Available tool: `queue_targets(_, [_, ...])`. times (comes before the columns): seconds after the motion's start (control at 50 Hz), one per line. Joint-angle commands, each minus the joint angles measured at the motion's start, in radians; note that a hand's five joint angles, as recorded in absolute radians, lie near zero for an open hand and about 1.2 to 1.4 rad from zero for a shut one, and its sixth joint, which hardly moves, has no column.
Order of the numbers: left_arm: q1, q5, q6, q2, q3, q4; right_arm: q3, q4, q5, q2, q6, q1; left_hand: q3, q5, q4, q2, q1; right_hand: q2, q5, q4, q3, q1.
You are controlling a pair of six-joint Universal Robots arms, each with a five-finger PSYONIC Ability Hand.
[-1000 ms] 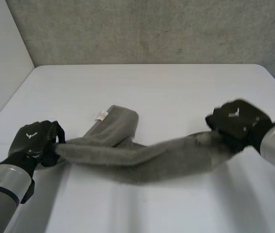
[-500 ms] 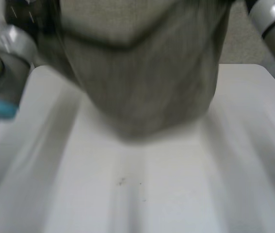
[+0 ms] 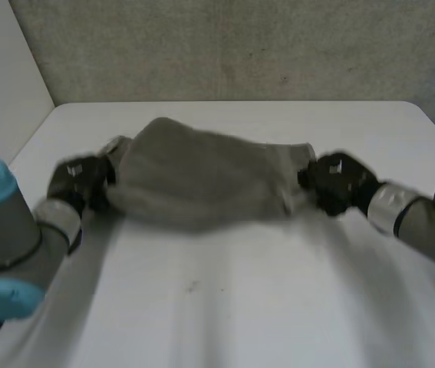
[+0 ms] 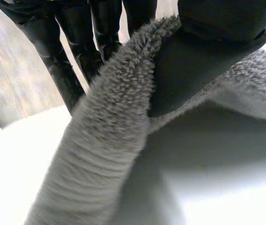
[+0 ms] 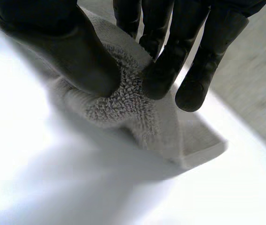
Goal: Fold the towel.
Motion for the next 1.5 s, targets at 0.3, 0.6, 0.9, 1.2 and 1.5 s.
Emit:
queue_targets(0.3, [0.002,-0.001,0.093,0.047,-0.108,0.026,0.372,-0.285,0.081,-0.136,0.107,-0.018,0.178,0.189,0.177,0.178,0.194,-0.951,-0.964,-0.960,-0.963,-0.961])
queue_targets(0.6, [0.002,-0.001,0.093,0.053,-0.114,0.028,0.515,-0.511,0.155,-0.188,0.072,0.019,0.178,0.189,0.177,0.178,0.194,-0.905,-0.918,-0.914,-0.917,-0.914])
queue_targets(0.9, [0.001,0.000,0.094,0.081,-0.140,0.029,0.461,-0.513,0.348,-0.101,-0.002,0.172,0.178,0.189,0.177,0.178,0.194,-0.797,-0.809,-0.806,-0.808,-0.806])
queue_targets(1.2, [0.001,0.000,0.096,0.087,-0.141,0.029,0.400,-0.520,0.429,-0.048,-0.006,0.238,0.178,0.189,0.177,0.178,0.194,-0.594,-0.607,-0.603,-0.605,-0.603])
queue_targets(1.5, [0.001,0.000,0.105,0.073,-0.155,0.049,0.420,-0.505,0.489,-0.241,-0.005,0.142,-0.184,-0.173,-0.185,-0.184,-0.168,0.068,0.056,0.060,0.057,0.059])
